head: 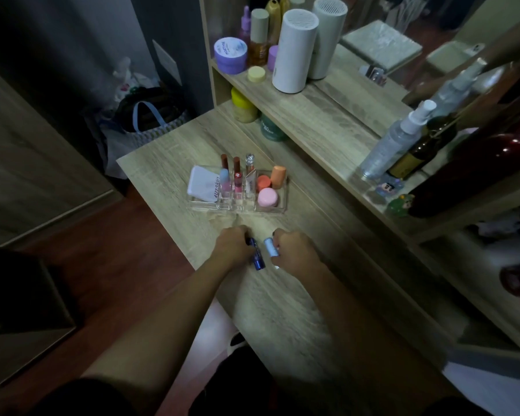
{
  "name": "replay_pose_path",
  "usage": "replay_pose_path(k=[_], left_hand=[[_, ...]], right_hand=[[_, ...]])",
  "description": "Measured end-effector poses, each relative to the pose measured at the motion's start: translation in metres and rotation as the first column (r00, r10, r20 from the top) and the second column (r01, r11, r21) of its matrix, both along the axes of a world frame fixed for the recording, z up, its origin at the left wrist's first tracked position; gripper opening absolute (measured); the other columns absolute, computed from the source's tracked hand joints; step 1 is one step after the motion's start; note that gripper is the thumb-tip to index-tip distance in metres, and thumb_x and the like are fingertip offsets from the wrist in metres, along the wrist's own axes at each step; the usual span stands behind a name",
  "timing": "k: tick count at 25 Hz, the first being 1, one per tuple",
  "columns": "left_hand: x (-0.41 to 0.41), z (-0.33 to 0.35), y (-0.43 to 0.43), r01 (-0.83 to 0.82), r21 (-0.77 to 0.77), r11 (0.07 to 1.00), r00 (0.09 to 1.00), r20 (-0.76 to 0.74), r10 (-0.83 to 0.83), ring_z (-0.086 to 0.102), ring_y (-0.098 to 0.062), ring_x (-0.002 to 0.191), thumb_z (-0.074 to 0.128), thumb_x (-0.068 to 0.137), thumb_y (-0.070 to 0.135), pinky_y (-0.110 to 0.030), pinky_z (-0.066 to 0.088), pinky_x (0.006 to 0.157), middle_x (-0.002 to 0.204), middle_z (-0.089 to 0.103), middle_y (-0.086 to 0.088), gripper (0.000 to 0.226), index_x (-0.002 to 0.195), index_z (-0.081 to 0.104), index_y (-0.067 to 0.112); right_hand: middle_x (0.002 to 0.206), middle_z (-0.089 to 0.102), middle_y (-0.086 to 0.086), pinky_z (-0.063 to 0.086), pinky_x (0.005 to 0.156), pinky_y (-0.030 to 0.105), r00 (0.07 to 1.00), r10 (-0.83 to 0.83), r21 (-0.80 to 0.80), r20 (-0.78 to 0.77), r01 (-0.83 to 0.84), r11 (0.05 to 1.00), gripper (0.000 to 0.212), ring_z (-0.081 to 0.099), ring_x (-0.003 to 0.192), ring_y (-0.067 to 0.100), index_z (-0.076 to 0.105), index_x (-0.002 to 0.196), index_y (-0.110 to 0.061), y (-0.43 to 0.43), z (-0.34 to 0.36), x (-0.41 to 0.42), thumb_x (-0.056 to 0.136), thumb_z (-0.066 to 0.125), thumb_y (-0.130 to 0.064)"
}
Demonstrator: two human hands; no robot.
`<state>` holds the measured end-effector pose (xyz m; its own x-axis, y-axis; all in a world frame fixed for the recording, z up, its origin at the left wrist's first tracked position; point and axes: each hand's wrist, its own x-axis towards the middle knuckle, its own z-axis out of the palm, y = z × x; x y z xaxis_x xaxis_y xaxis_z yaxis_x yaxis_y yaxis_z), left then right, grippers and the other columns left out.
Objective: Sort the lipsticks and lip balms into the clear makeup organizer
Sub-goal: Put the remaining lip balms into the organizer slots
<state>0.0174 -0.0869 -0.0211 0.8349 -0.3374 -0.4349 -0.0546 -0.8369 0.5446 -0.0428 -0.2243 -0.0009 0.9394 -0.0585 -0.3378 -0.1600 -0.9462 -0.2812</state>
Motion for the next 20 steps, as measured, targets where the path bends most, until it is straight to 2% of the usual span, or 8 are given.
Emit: replay_pose_path(k=[4, 6, 8, 11, 13, 16, 18, 20], left_hand=[[0.001, -0.006, 0.009, -0.039, -0.009, 0.999, 0.998, 0.054, 0.040, 0.061, -0.036, 0.096, 0.060, 0.083, 0.018, -0.037, 0.046, 0.075, 0.100, 0.068, -0.022, 0.021, 0.095, 0.061, 0.002], [-0.002, -0.009, 0.012, -0.048, -0.026, 0.999, 0.998, 0.047, 0.049, 0.062, -0.034, 0.092, 0.063, 0.083, 0.023, -0.032, 0.041, 0.068, 0.096, 0.069, -0.019, 0.022, 0.095, 0.061, 0.004], [-0.003, -0.011, 0.014, -0.078, -0.042, 0.996, 0.997, 0.025, 0.079, 0.063, -0.031, 0.090, 0.068, 0.080, 0.022, -0.028, 0.038, 0.066, 0.095, 0.070, -0.017, 0.023, 0.096, 0.063, 0.006], [0.006, -0.005, 0.019, -0.203, -0.094, 0.975, 0.979, -0.002, 0.203, 0.065, -0.028, 0.089, 0.073, 0.074, 0.023, -0.028, 0.044, 0.071, 0.091, 0.072, -0.016, 0.025, 0.091, 0.068, 0.006], [0.019, 0.006, 0.027, -0.294, -0.184, 0.938, 0.952, 0.034, 0.305, 0.065, -0.023, 0.084, 0.074, 0.074, 0.023, -0.024, 0.043, 0.072, 0.087, 0.073, -0.013, 0.023, 0.091, 0.071, 0.008], [0.040, 0.028, 0.041, -0.373, -0.353, 0.858, 0.876, 0.170, 0.451, 0.063, -0.011, 0.073, 0.072, 0.076, 0.022, -0.013, 0.040, 0.067, 0.081, 0.071, -0.002, 0.018, 0.091, 0.072, 0.013], [0.050, 0.039, 0.045, -0.390, -0.460, 0.798, 0.819, 0.223, 0.529, 0.063, -0.007, 0.070, 0.070, 0.075, 0.019, -0.002, 0.040, 0.060, 0.078, 0.069, 0.004, 0.014, 0.089, 0.071, 0.015], [0.054, 0.044, 0.044, -0.355, -0.502, 0.789, 0.797, 0.279, 0.536, 0.063, -0.005, 0.071, 0.069, 0.075, 0.016, 0.001, 0.040, 0.062, 0.080, 0.069, 0.006, 0.014, 0.088, 0.070, 0.015]], right_hand=[[0.106, 0.067, 0.020, 0.048, 0.075, 0.037, 0.997, -0.075, 0.024, 0.003, 0.075, 0.997, 0.028, 0.063, 0.098, 0.037, 0.053, 0.108, -0.001, 0.013, -0.004, 0.003, 0.087, 0.057, -0.018], [0.108, 0.067, 0.019, 0.049, 0.075, 0.036, 0.996, -0.087, 0.038, -0.004, 0.087, 0.995, 0.031, 0.064, 0.099, 0.036, 0.053, 0.111, -0.003, 0.016, -0.005, 0.005, 0.086, 0.060, -0.019], [0.110, 0.067, 0.018, 0.049, 0.077, 0.035, 0.995, -0.100, 0.054, -0.030, 0.102, 0.993, 0.039, 0.063, 0.101, 0.034, 0.052, 0.116, -0.005, 0.017, -0.006, 0.007, 0.082, 0.065, -0.021], [0.105, 0.071, 0.014, 0.047, 0.078, 0.029, 0.979, -0.202, 0.205, -0.014, 0.201, 0.958, 0.050, 0.065, 0.100, 0.030, 0.053, 0.124, -0.013, 0.015, -0.007, 0.012, 0.077, 0.070, -0.022], [0.100, 0.074, 0.011, 0.045, 0.071, 0.020, 0.929, -0.369, 0.408, 0.039, 0.322, 0.854, 0.050, 0.068, 0.091, 0.023, 0.059, 0.123, -0.016, 0.015, -0.003, 0.020, 0.074, 0.073, -0.017], [0.091, 0.070, 0.000, 0.042, 0.058, -0.001, 0.821, -0.569, 0.682, 0.038, 0.395, 0.615, 0.039, 0.063, 0.073, -0.001, 0.063, 0.117, -0.014, 0.018, 0.005, 0.040, 0.079, 0.073, -0.012], [0.091, 0.069, -0.002, 0.048, 0.062, 0.000, 0.761, -0.644, 0.782, 0.072, 0.358, 0.510, 0.031, 0.066, 0.079, 0.001, 0.066, 0.111, -0.014, 0.024, 0.008, 0.055, 0.081, 0.072, -0.011], [0.095, 0.073, 0.004, 0.054, 0.073, 0.013, 0.718, -0.682, 0.808, 0.139, 0.316, 0.497, 0.027, 0.067, 0.081, 0.006, 0.068, 0.106, -0.010, 0.032, 0.007, 0.066, 0.080, 0.073, -0.009]])
